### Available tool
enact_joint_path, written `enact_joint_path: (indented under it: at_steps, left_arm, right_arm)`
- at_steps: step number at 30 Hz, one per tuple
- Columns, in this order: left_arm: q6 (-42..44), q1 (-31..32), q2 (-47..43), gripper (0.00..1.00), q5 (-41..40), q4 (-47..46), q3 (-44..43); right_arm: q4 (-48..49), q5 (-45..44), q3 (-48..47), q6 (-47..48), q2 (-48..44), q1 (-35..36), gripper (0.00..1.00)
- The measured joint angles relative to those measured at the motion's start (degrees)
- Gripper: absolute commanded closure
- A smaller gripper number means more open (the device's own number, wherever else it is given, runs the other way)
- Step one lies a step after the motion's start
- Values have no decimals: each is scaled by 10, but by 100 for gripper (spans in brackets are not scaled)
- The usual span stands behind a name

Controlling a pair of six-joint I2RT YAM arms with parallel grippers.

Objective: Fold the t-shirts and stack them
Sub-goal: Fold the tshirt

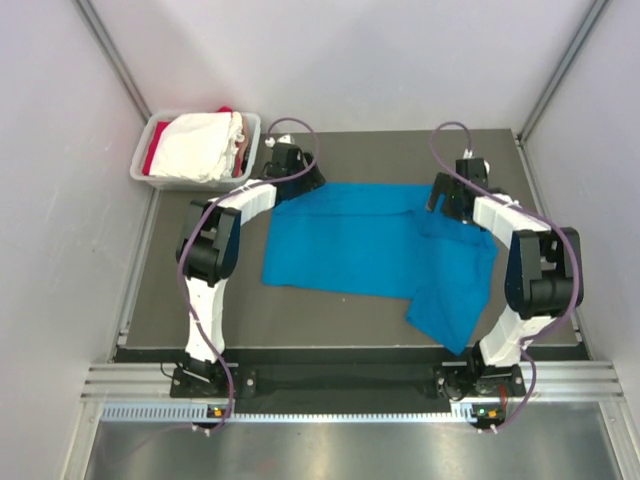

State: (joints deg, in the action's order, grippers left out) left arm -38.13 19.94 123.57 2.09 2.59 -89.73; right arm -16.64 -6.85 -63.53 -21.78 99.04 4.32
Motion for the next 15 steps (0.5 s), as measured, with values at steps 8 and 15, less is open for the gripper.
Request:
enact_joint_path:
  at_steps: [8, 15]
  left_arm:
    - [1, 8, 9, 23, -1, 10, -12]
    - [-16, 11, 26, 24, -2, 12, -12]
  right_arm:
    - [11, 1, -106, 3, 6, -2, 0]
    - [22, 12, -94, -4, 69, -12, 0]
